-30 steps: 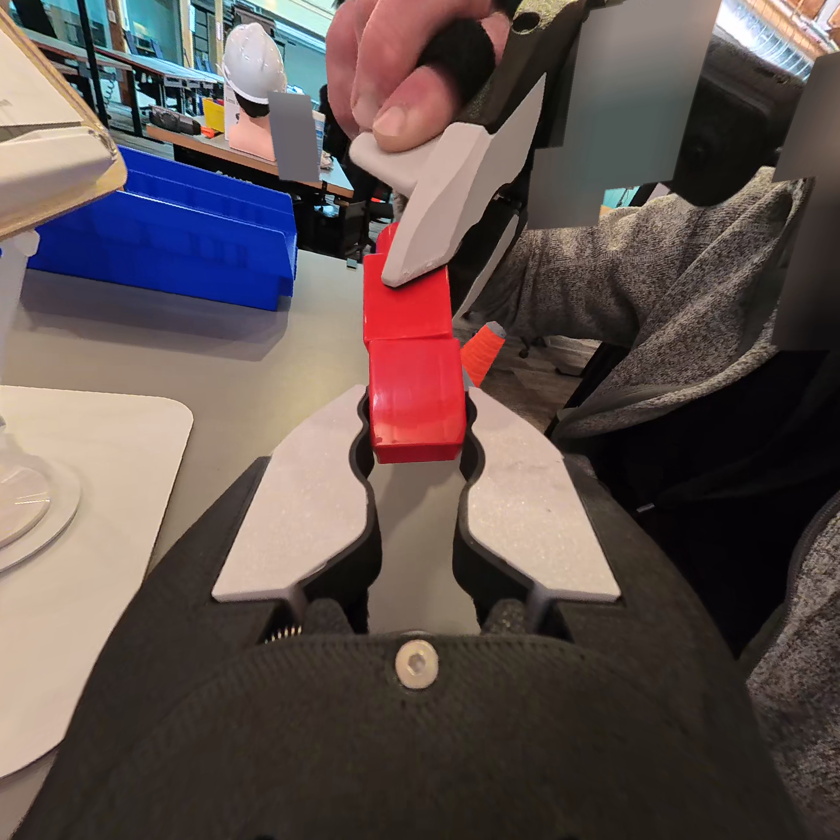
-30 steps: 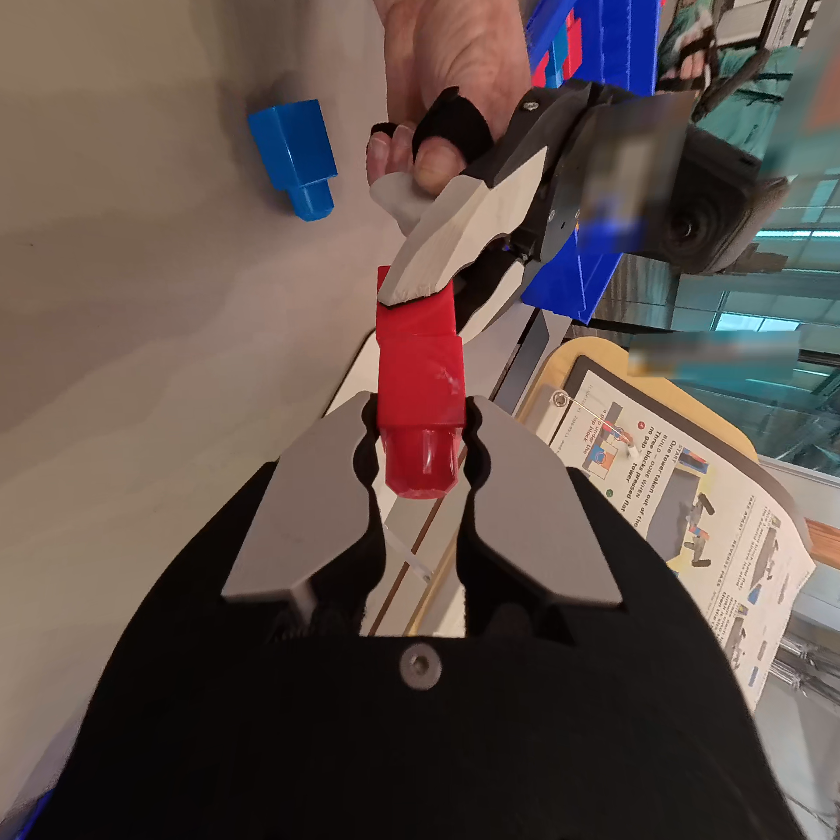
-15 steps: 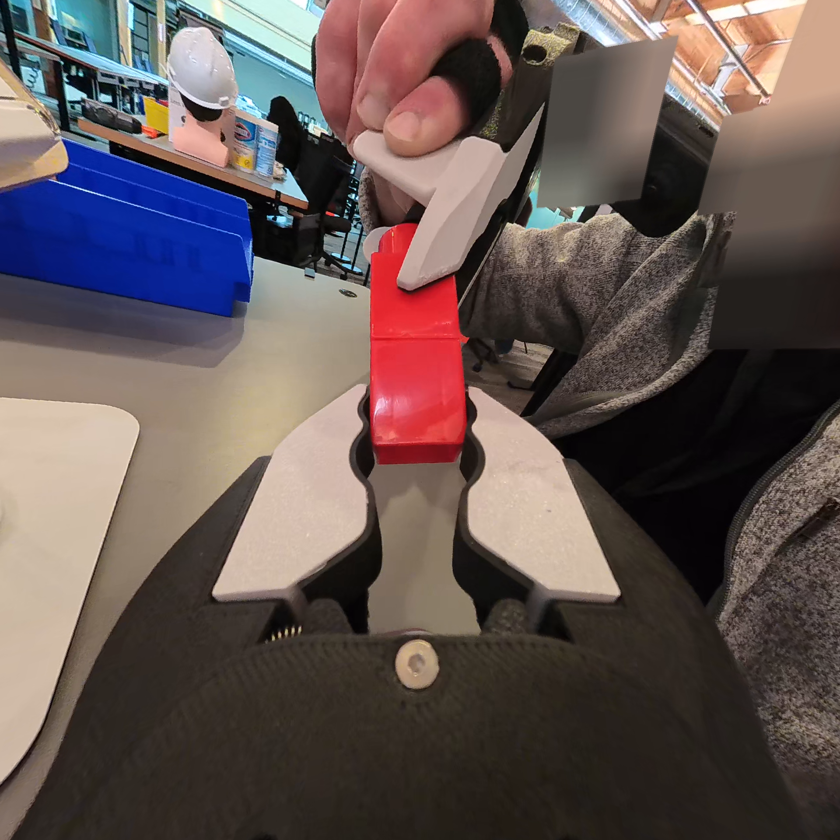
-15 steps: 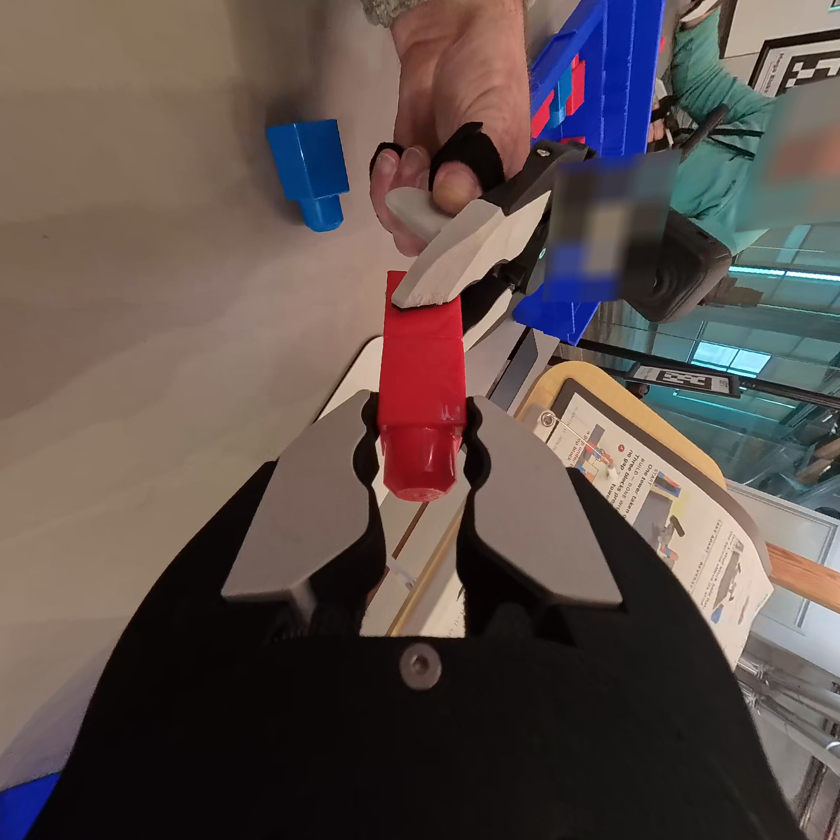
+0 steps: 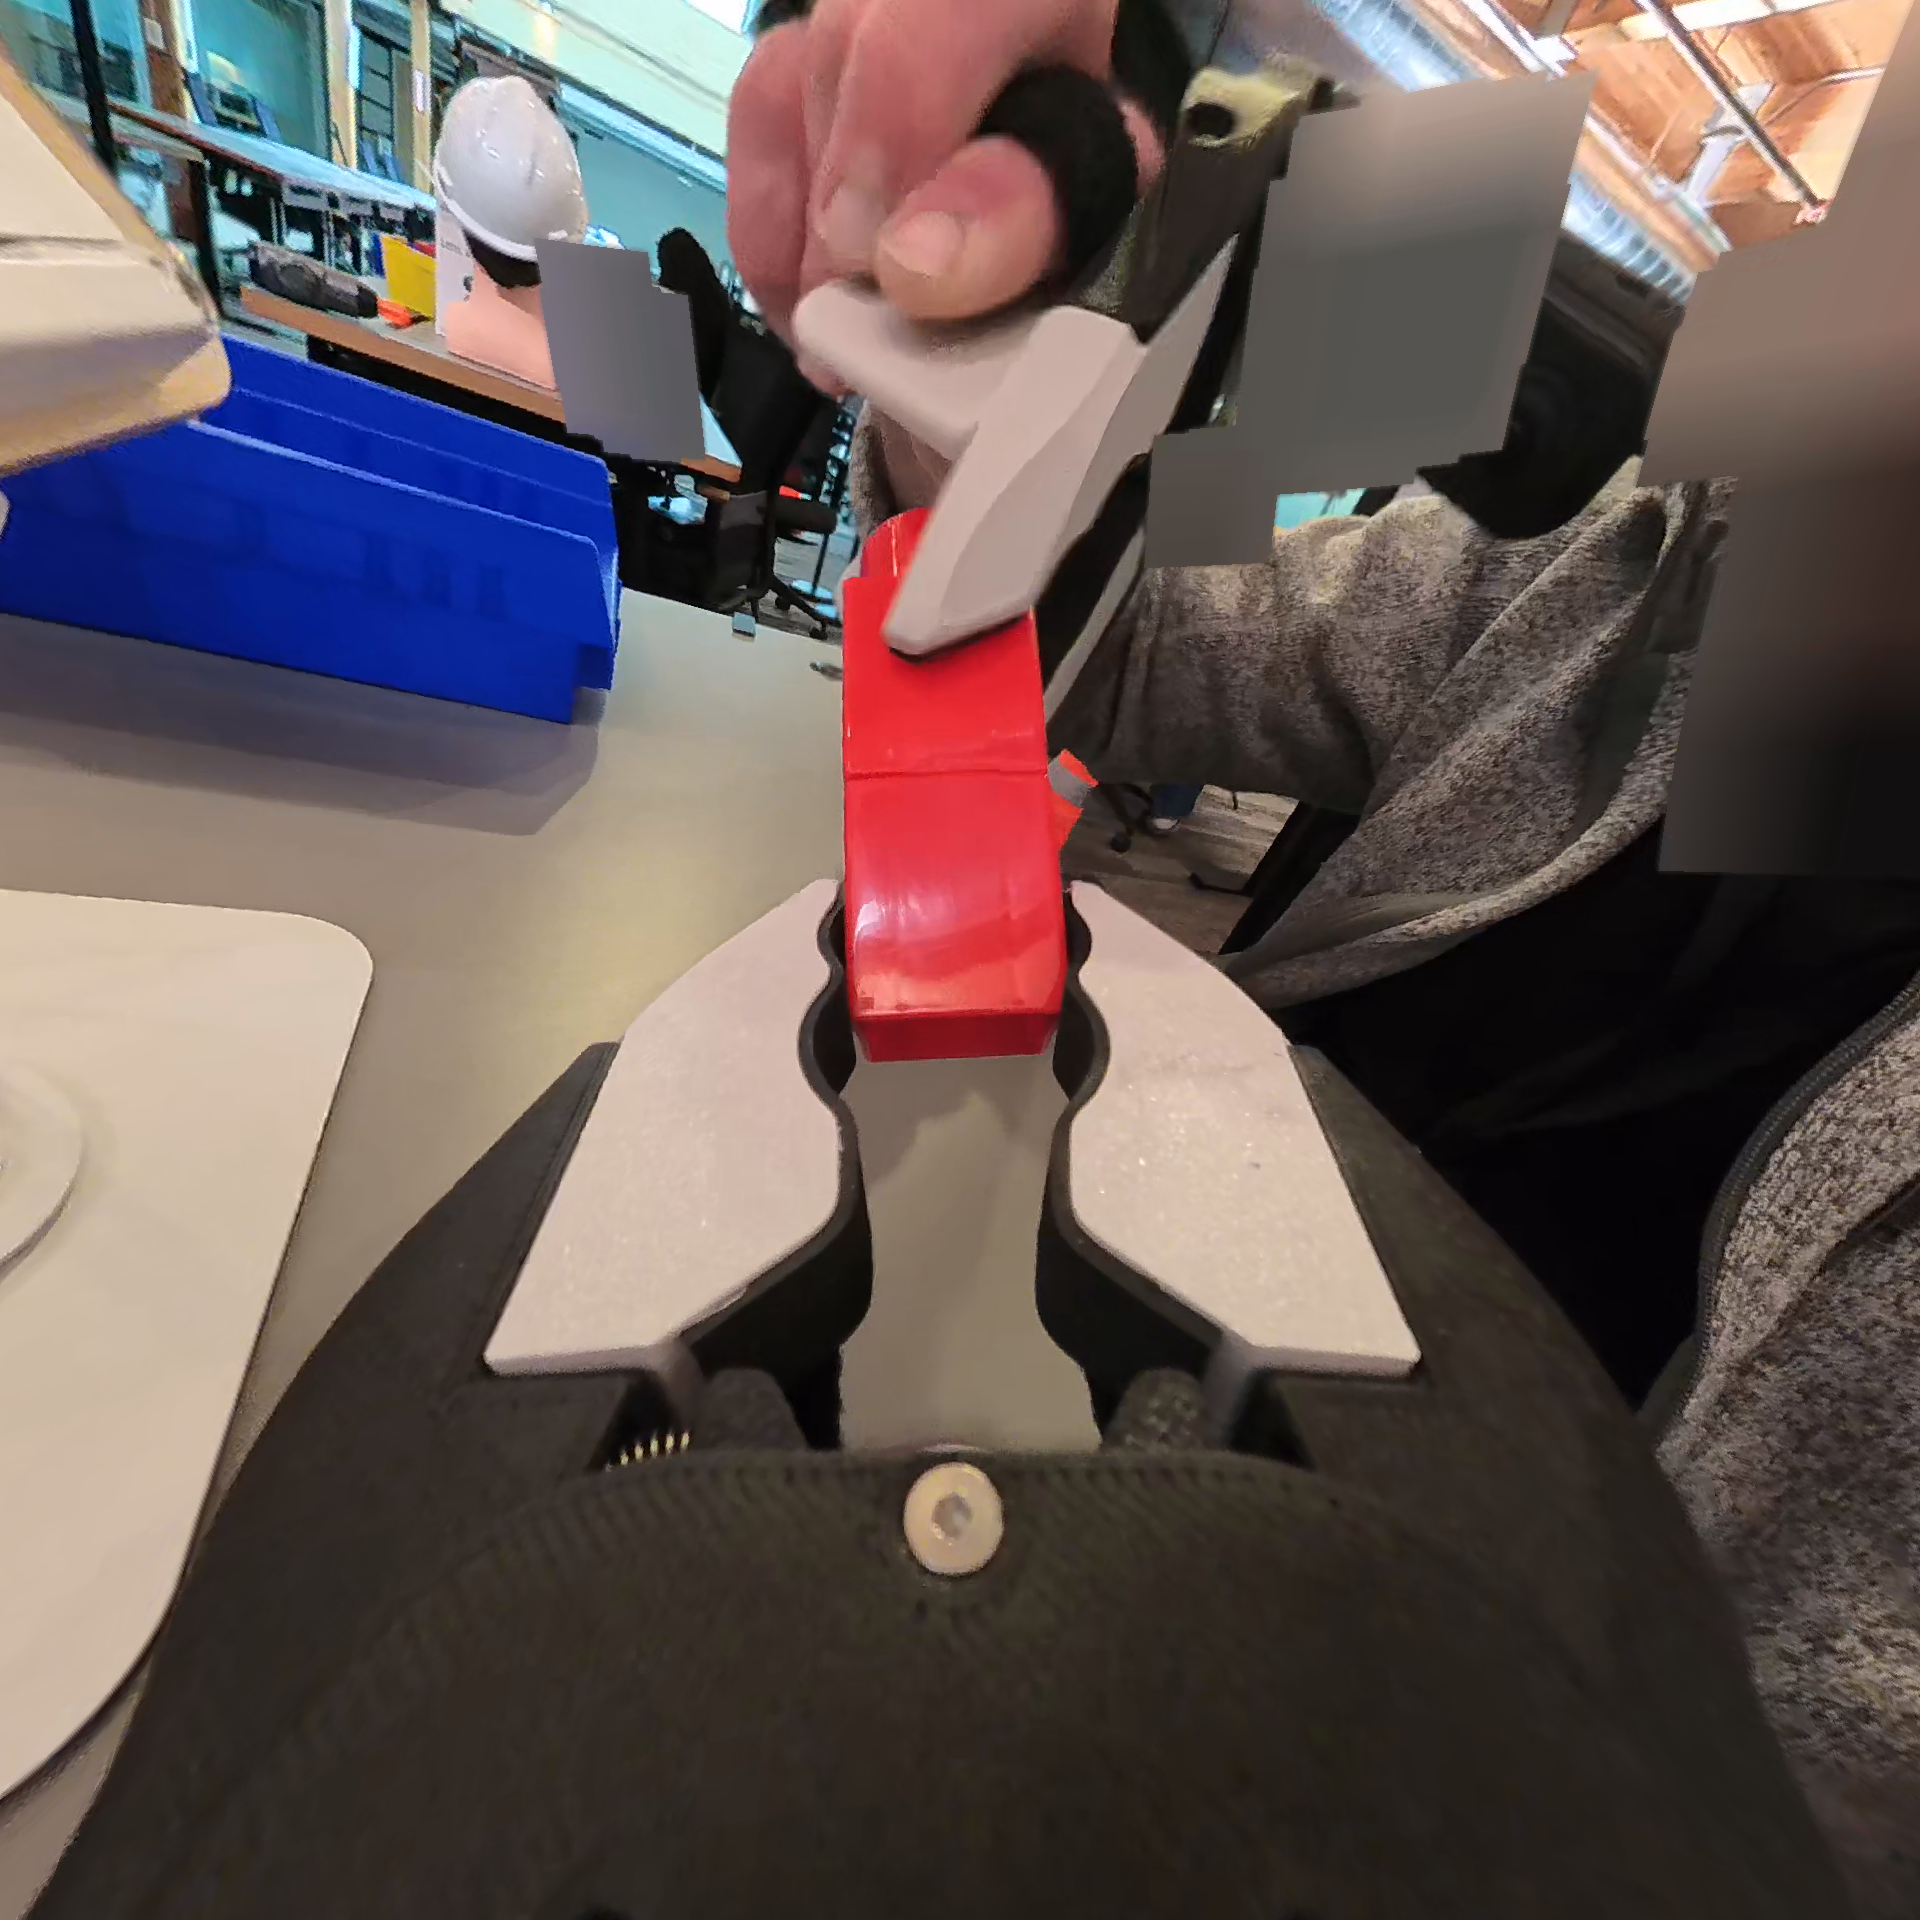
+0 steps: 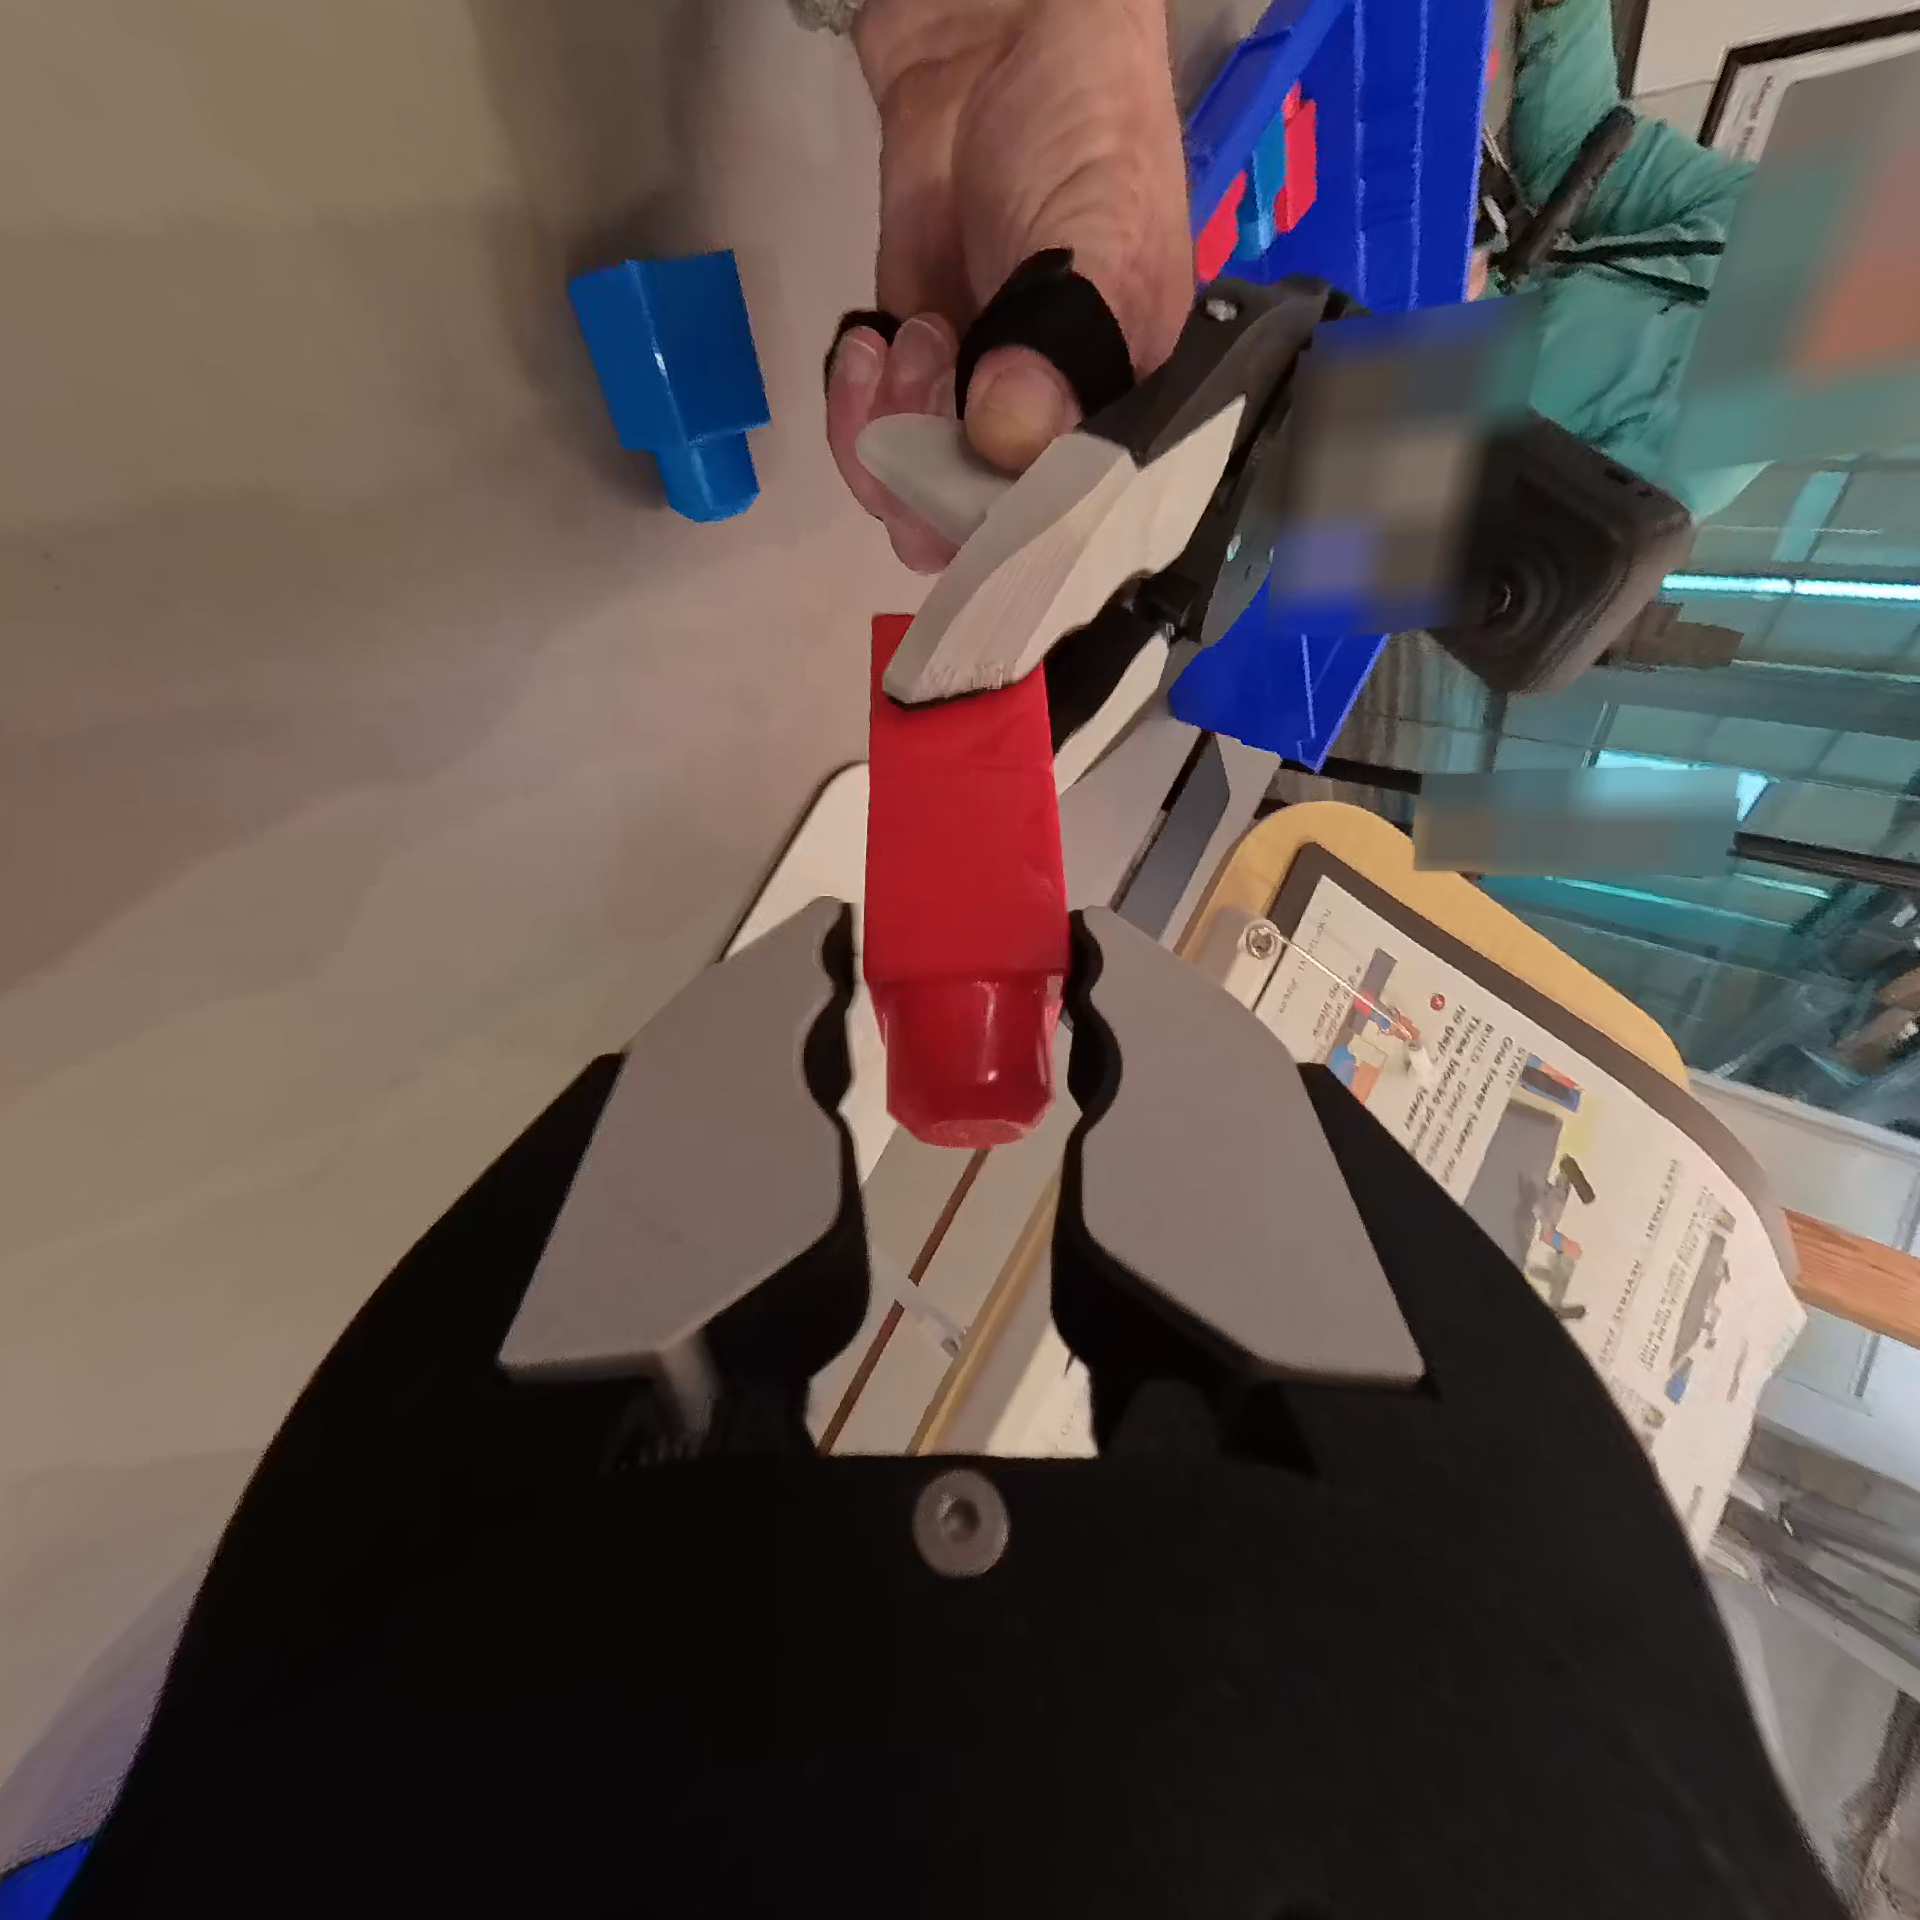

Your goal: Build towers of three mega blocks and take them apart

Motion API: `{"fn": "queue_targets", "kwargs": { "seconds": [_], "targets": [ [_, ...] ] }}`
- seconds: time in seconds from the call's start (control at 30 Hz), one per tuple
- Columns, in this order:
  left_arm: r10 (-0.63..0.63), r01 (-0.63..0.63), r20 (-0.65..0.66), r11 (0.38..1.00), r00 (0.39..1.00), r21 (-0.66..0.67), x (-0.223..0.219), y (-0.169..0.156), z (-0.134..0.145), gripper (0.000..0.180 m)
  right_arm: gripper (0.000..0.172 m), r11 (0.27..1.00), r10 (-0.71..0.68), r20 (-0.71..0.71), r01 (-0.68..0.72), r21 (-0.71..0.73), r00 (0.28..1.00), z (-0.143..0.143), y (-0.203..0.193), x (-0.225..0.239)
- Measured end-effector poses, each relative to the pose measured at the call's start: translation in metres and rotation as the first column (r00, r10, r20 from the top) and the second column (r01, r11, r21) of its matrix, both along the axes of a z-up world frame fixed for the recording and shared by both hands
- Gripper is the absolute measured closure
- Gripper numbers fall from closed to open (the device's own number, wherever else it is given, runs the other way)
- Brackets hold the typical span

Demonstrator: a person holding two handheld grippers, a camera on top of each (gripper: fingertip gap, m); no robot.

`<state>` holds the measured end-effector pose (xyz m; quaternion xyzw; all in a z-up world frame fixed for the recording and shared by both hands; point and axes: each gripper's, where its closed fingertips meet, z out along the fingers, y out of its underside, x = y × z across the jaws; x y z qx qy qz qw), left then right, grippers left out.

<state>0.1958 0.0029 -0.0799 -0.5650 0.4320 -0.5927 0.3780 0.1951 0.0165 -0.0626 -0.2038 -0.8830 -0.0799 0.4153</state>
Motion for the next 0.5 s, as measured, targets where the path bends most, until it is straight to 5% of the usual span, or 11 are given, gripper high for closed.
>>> {"fn": "queue_targets", "kwargs": {
  "seconds": [0.13, 0.3, 0.5],
  "targets": [
    [0.033, -0.034, 0.03, 0.999, 0.999, 0.024, -0.012, 0.004, 0.007, 0.145, 0.116, 0.998, -0.06, -0.044, 0.06, -0.008, 0.997, 0.007, 0.011, -0.001],
    [0.093, -0.095, 0.064, 0.995, 0.994, 0.017, -0.031, 0.016, 0.012, 0.145, 0.119, 0.986, -0.135, -0.17, 0.116, -0.119, 0.976, 0.032, 0.022, 0.008],
    [0.172, -0.178, 0.086, 0.982, 0.981, 0.062, -0.054, 0.022, 0.027, 0.145, 0.122, 0.876, -0.159, -0.093, 0.097, -0.472, 0.983, 0.001, -0.002, 0.018]
  ]
}}
